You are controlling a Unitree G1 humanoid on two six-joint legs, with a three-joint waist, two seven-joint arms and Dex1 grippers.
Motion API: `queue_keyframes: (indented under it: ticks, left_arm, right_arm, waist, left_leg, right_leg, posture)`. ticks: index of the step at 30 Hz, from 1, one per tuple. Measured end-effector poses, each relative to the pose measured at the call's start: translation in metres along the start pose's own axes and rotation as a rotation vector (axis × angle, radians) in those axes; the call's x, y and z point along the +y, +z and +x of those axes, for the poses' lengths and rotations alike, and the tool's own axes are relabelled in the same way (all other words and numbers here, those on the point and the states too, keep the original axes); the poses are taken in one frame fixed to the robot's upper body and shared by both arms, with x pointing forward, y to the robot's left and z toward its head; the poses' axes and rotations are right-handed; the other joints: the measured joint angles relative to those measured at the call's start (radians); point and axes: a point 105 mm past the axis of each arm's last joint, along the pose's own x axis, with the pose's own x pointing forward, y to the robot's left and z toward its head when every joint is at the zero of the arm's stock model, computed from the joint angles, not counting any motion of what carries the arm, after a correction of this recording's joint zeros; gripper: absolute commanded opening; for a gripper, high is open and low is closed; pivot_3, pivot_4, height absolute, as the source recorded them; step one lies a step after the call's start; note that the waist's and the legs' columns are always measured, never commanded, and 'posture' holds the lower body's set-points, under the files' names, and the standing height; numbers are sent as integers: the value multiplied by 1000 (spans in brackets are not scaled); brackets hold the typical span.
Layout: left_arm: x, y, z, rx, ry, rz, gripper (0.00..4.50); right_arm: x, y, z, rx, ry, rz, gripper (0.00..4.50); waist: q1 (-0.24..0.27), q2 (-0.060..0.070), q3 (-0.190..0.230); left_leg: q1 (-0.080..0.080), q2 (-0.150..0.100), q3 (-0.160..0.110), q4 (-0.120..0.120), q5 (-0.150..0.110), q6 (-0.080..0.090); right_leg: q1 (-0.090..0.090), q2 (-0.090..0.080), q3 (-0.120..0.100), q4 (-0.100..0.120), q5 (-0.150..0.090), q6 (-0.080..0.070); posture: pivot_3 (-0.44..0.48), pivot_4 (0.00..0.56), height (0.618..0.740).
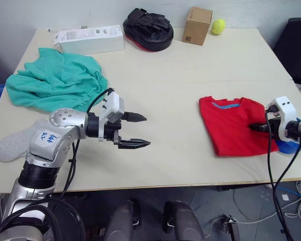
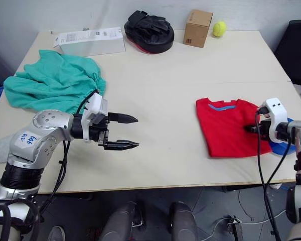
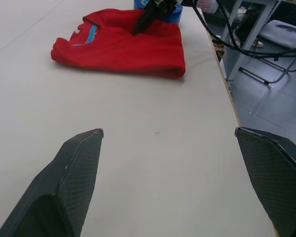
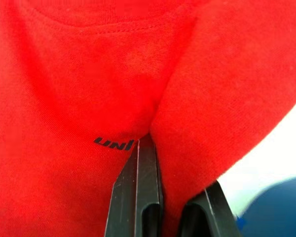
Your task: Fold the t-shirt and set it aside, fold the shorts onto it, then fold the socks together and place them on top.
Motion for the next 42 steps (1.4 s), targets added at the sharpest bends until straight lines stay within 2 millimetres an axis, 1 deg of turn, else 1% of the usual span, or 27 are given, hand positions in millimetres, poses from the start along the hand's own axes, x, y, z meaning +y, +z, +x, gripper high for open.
queue_keyframes:
  ticks: [5, 8, 9, 16, 19, 20, 22, 25, 27, 29, 31, 35, 36, 39, 40, 42]
  left_arm:
    - [0, 0, 0, 0, 1, 0, 4500]
    - [0, 0, 0, 1, 1, 0, 4500]
    - [0, 0, 0, 1, 1, 0, 4500]
    - [1, 0, 0, 1, 2, -1, 4500]
    - [1, 0, 0, 1, 3, 0, 4500]
    - [1, 0, 0, 0, 3, 1, 4500]
    - [3, -1, -1, 0, 9, -7, 4500]
    - [5, -3, -2, -1, 16, -16, 4500]
    - [5, -2, -2, -3, 16, -12, 4500]
    - [5, -2, -1, -6, 15, -7, 4500]
    - [5, -2, 0, -11, 12, -6, 4500]
    - [4, -1, 4, -23, 0, -1, 4500]
    - [5, -1, 4, -23, 1, -3, 4500]
    - [5, -1, 4, -24, 9, -3, 4500]
    - [6, -1, 4, -24, 14, -4, 4500]
    - [7, -4, -2, -25, 52, -21, 4500]
  right_arm:
    - [-6, -2, -1, -5, -20, 46, 68]
    - [-8, -5, -3, -2, -22, 105, 779]
    - [-8, -6, -4, 4, -18, 122, 1083]
    - [-2, -4, -6, -2, 26, 178, 3372]
    - [-6, -7, -12, -2, 9, 156, 4366]
    - [-11, -11, -18, 0, -13, 135, 4445]
    - [-19, -11, -32, -20, -45, 122, 4445]
    - [-22, 9, -58, -149, -59, 62, 4445]
    - [-19, 24, -70, -243, -50, 34, 4445]
    - [-15, 31, -77, -291, -39, 32, 4445]
    - [-6, 32, -79, -307, -3, 24, 4445]
    - [32, 43, -73, -377, 164, 7, 4445]
    - [45, 49, -74, -410, 217, -4, 4445]
    - [102, 73, -79, -510, 396, -140, 4445]
    - [112, 76, -79, -521, 420, -172, 4445]
    - [144, 74, -73, -508, 475, -293, 4445]
  waist:
    - [0, 0, 0]
    - [2, 0, 0]
    - [3, 0, 0]
    - [3, 0, 0]
    - [10, 0, 0]
    - [15, 0, 0]
    - [25, 2, 0]
    - [25, 2, 0]
    - [23, 2, 0]
    - [21, 3, 0]
    - [23, 3, 0]
    - [24, 3, 0]
    - [25, 3, 0]
    - [23, 3, 0]
    - [25, 3, 0]
    - [24, 2, -1]
  left_leg:
    - [0, 0, 0, 1, 0, 0]
    - [0, 0, -1, 2, 0, 0]
    - [0, 0, -1, 2, 0, 0]
    - [0, 0, -1, 2, 0, 0]
    - [0, -1, -1, 2, 0, 0]
    - [-1, -1, -1, 2, 0, 0]
    - [-1, -1, -1, 2, 0, 0]
    - [-1, 0, -1, 2, 0, 0]
    - [0, 0, -1, 2, 0, 0]
    - [0, 0, -1, 2, 0, 0]
    - [0, 0, -1, 2, 0, 0]
    - [0, 0, -1, 2, 0, 0]
    - [0, 0, -1, 2, 0, 0]
    - [0, 1, -2, 2, 0, 0]
    - [0, 1, -2, 2, 0, 0]
    - [0, 1, -3, 2, 0, 0]
  right_leg:
    - [0, 0, 0, 0, 0, 0]
    - [0, 0, 0, 1, 0, 0]
    - [0, 0, 0, 1, 0, 0]
    - [0, 0, 0, 1, 0, 0]
    - [0, -1, 0, 1, 0, 0]
    - [0, -1, 0, 1, 0, 0]
    - [0, -1, 0, 1, 0, 0]
    - [0, 0, 0, 1, 0, 0]
    - [0, 0, 0, 2, 0, 0]
    - [0, 0, 0, 2, 0, 0]
    - [0, 0, 0, 2, 0, 0]
    - [0, 0, 0, 3, 0, 0]
    - [0, 0, 0, 3, 0, 0]
    - [0, 0, 0, 4, 0, 0]
    - [0, 0, 0, 4, 0, 0]
    - [0, 0, 0, 3, 0, 0]
  posture:
    - [0, 150, 740]
    - [0, 150, 740]
    - [0, 150, 740]
    - [0, 150, 740]
    - [0, 150, 740]
    - [0, 150, 740]
    - [0, 150, 740]
    - [0, 150, 740]
    - [0, 150, 740]
    - [0, 150, 740]
    - [0, 150, 740]
    - [0, 150, 740]
    - [0, 150, 740]
    - [0, 150, 740]
    - [0, 150, 740]
    - [0, 150, 740]
